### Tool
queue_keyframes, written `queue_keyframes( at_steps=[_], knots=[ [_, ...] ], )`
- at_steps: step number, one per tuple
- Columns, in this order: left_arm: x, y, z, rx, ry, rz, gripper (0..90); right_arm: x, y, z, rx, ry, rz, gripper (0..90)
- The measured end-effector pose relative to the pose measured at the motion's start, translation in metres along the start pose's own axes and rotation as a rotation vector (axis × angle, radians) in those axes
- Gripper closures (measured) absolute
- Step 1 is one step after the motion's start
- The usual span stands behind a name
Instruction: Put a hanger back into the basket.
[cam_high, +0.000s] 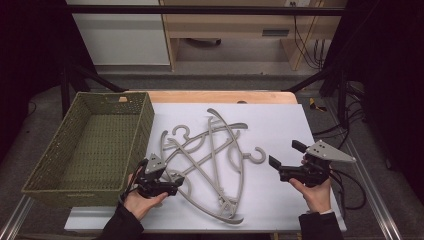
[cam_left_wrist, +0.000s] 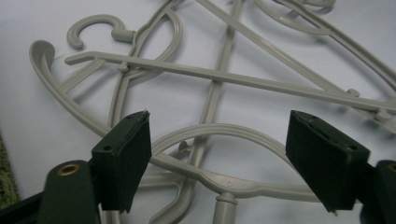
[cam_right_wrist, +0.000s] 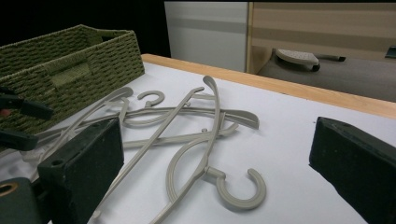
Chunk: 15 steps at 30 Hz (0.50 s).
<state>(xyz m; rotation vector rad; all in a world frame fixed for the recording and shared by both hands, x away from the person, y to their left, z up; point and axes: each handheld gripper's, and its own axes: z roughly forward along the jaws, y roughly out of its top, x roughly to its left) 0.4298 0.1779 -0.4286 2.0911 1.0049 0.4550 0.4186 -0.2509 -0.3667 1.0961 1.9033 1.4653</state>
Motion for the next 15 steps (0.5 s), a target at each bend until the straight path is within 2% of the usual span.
queue_keyframes(
  at_steps=[5, 6, 8, 9, 14, 15],
  knots=[
    [0.004, -0.005, 0.009, 0.062, 0.034, -0.014, 29.6, 0.0, 0.0, 0.0, 0.002, 0.002, 0.0, 3.3],
    [0.004, -0.005, 0.009, 0.064, 0.027, -0.014, 29.6, 0.0, 0.0, 0.0, 0.002, 0.002, 0.0, 3.3],
    [0.004, -0.006, 0.011, 0.081, 0.011, -0.024, 37.8, 0.0, 0.0, 0.0, 0.0, 0.002, 0.001, 3.3],
    [0.003, -0.007, 0.012, 0.082, 0.019, -0.031, 36.4, 0.0, 0.0, 0.0, 0.0, 0.002, 0.0, 3.3],
    [0.002, -0.006, 0.015, 0.12, 0.049, 0.004, 35.9, 0.0, 0.0, 0.001, 0.003, 0.003, -0.002, 3.3],
    [0.002, -0.006, 0.016, 0.134, 0.046, -0.002, 39.0, 0.0, 0.0, 0.001, 0.004, 0.001, -0.002, 3.3]
  ],
)
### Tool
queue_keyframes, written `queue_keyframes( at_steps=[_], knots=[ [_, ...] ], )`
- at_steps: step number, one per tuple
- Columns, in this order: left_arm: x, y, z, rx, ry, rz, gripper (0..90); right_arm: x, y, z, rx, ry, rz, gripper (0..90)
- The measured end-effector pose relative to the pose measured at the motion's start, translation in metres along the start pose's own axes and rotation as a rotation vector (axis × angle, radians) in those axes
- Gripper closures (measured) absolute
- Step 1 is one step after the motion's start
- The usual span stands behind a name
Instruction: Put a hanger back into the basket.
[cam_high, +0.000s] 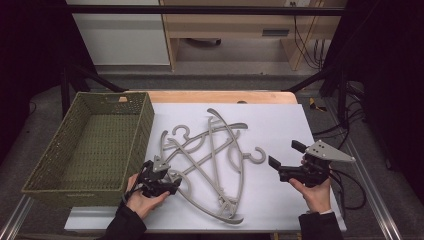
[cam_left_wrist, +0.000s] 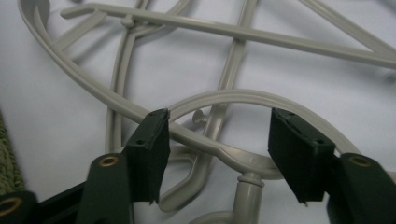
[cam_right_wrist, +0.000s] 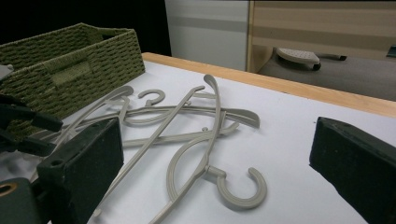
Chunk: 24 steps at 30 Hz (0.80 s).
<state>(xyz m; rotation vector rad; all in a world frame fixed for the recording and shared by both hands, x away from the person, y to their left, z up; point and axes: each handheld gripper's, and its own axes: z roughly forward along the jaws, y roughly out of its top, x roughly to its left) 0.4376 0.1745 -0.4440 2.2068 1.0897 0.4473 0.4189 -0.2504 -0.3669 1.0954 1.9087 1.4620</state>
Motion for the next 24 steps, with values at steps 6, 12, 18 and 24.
queue_keyframes(
  at_steps=[6, 12, 18, 24],
  knots=[
    [0.002, 0.0, 0.005, 0.014, 0.01, -0.039, 36.3, 0.0, 0.0, 0.0, 0.001, 0.003, 0.0, 3.3],
    [0.003, 0.002, 0.009, 0.025, 0.03, -0.079, 37.9, 0.001, 0.0, 0.001, 0.001, 0.003, 0.004, 3.2],
    [0.007, 0.005, 0.014, 0.05, 0.031, -0.129, 39.8, 0.001, 0.0, 0.001, 0.001, 0.003, 0.003, 3.3],
    [0.007, 0.011, 0.019, 0.061, 0.025, -0.149, 43.2, 0.001, 0.0, 0.001, 0.006, 0.004, 0.004, 3.3]
  ],
)
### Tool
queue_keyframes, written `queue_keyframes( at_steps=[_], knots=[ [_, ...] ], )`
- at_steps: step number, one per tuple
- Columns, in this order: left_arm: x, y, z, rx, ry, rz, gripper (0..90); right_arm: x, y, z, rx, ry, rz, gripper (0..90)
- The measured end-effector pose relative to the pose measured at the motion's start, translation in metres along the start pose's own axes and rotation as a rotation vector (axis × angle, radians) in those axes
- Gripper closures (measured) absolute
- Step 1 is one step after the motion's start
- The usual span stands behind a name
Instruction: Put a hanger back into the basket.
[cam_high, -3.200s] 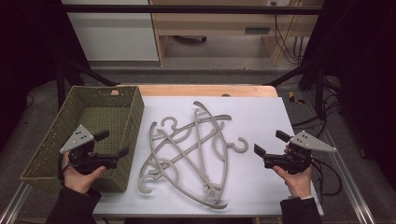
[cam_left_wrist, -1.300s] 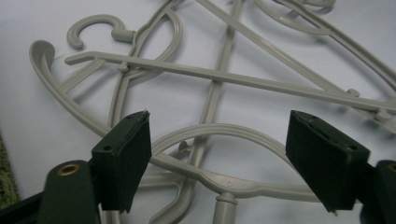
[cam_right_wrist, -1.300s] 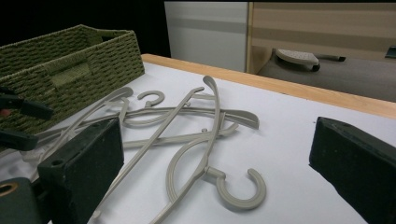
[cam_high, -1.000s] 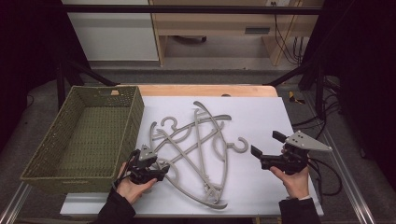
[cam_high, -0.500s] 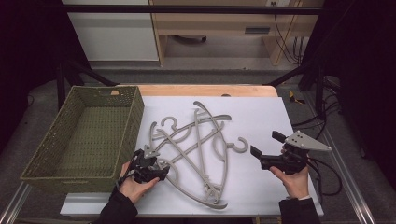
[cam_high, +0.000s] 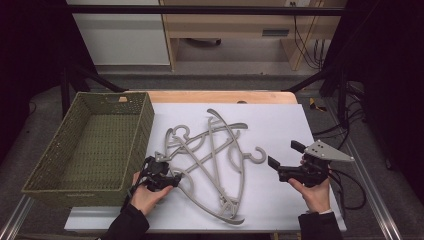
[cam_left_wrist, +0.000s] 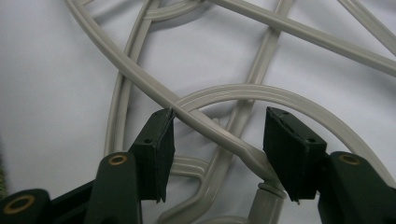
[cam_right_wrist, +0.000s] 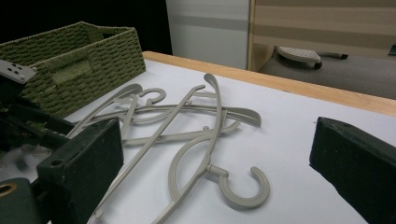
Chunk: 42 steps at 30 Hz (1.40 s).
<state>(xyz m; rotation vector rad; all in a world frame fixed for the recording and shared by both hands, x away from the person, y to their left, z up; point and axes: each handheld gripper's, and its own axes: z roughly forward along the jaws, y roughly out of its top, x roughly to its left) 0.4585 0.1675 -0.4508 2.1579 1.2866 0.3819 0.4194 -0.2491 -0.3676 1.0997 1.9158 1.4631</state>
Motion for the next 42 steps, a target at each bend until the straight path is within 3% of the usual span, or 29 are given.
queue_keyframes(
  at_steps=[7, 12, 16, 28, 42],
  knots=[
    [-0.004, 0.004, 0.004, 0.005, 0.006, 0.001, 44.2, 0.0, 0.0, 0.001, -0.001, 0.003, 0.001, 3.2],
    [-0.007, 0.005, 0.006, -0.011, -0.02, 0.007, 41.8, 0.0, 0.0, 0.001, -0.002, 0.003, 0.002, 3.2],
    [-0.008, 0.005, 0.011, 0.0, 0.016, 0.032, 40.0, 0.0, 0.0, 0.001, -0.002, 0.004, 0.001, 3.3],
    [0.0, 0.005, 0.016, 0.036, -0.07, -0.052, 44.5, 0.001, 0.0, 0.001, -0.003, 0.004, 0.003, 3.3],
    [0.005, 0.011, 0.019, 0.042, -0.089, -0.095, 54.7, 0.001, 0.0, 0.002, 0.003, 0.004, 0.0, 3.3]
  ],
)
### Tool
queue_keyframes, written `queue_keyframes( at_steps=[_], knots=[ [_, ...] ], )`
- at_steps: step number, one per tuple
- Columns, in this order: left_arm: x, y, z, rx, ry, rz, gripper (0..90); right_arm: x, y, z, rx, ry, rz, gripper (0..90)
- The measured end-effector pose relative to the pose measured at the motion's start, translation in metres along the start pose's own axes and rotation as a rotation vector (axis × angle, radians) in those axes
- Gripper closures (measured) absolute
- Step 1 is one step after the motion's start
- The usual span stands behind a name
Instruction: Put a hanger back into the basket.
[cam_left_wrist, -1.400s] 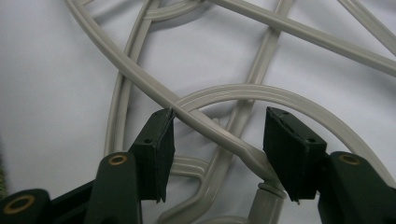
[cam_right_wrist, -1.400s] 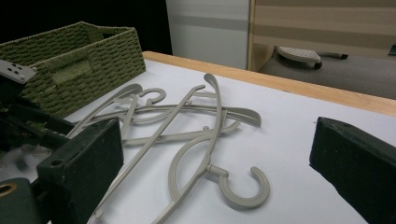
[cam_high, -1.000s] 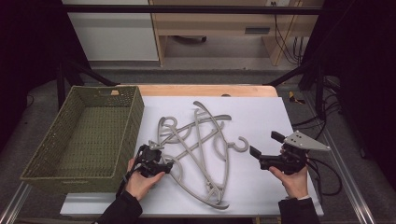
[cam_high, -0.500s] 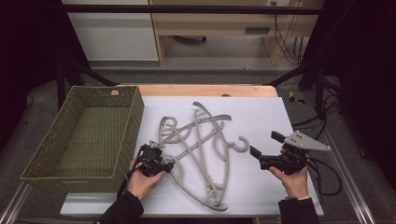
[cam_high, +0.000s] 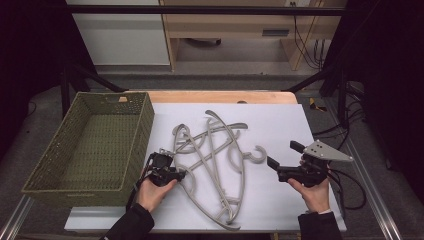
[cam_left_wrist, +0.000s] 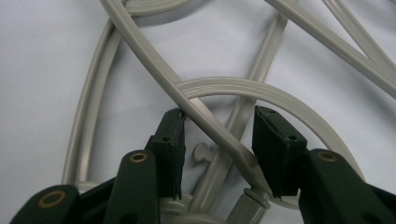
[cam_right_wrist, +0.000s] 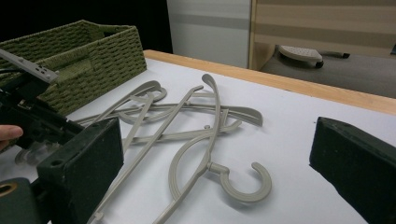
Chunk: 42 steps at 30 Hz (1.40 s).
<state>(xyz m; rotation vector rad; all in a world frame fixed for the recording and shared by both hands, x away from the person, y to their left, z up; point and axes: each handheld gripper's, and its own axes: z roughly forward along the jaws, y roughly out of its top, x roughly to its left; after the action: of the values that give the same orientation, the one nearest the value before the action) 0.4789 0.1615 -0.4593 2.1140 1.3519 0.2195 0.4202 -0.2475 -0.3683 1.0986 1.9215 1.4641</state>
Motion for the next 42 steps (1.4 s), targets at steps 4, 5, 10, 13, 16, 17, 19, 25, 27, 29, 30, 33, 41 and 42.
queue_keyframes(
  at_steps=[4, 5, 10, 13, 16, 17, 19, 25, 27, 29, 30, 33, 41, 42],
  knots=[
    [0.0, 0.002, 0.0, -0.006, 0.011, -0.002, 56.8, 0.0, 0.0, 0.0, 0.0, -0.001, 0.0, 3.3],
    [0.0, 0.002, 0.0, -0.005, 0.02, 0.002, 57.6, 0.0, 0.0, 0.0, 0.0, -0.001, 0.0, 3.2],
    [0.001, 0.004, 0.0, -0.011, 0.014, -0.009, 59.2, 0.0, 0.0, 0.0, 0.0, 0.001, 0.0, 3.3],
    [0.001, 0.005, -0.003, -0.024, 0.018, -0.005, 61.3, 0.0, 0.0, 0.0, -0.001, 0.001, 0.0, 3.3],
    [0.002, 0.005, -0.007, -0.037, 0.001, -0.006, 65.3, 0.0, 0.0, -0.001, -0.002, 0.001, 0.002, 3.3],
    [0.001, 0.005, -0.008, -0.04, -0.007, -0.004, 67.4, 0.0, 0.0, -0.001, -0.003, 0.001, 0.0, 3.3],
    [-0.002, 0.005, -0.008, -0.039, -0.007, 0.014, 70.1, 0.0, 0.0, 0.0, -0.003, 0.001, 0.002, 3.3],
    [-0.006, 0.005, -0.008, -0.03, -0.031, 0.027, 75.6, 0.0, 0.0, -0.001, -0.003, 0.002, 0.001, 3.4],
    [-0.008, 0.005, -0.008, -0.024, -0.037, 0.035, 77.0, 0.0, 0.0, -0.001, -0.004, 0.002, 0.001, 3.4],
    [-0.01, 0.004, -0.007, -0.019, -0.046, 0.042, 77.9, 0.0, 0.0, -0.001, -0.002, 0.003, 0.002, 3.5],
    [-0.011, 0.004, -0.007, -0.018, -0.048, 0.05, 78.8, 0.0, 0.0, 0.0, -0.002, 0.002, 0.0, 3.5],
    [-0.017, 0.004, -0.008, -0.025, -0.039, 0.088, 82.2, 0.0, 0.0, 0.0, 0.001, 0.003, -0.001, 3.5],
    [-0.024, 0.002, 0.0, 0.009, -0.034, 0.132, 82.0, 0.0, 0.0, -0.001, -0.002, 0.005, 0.001, 3.5],
    [-0.024, 0.002, 0.001, 0.018, -0.036, 0.138, 82.0, 0.0, 0.0, 0.0, -0.001, 0.003, 0.0, 3.5]
  ],
)
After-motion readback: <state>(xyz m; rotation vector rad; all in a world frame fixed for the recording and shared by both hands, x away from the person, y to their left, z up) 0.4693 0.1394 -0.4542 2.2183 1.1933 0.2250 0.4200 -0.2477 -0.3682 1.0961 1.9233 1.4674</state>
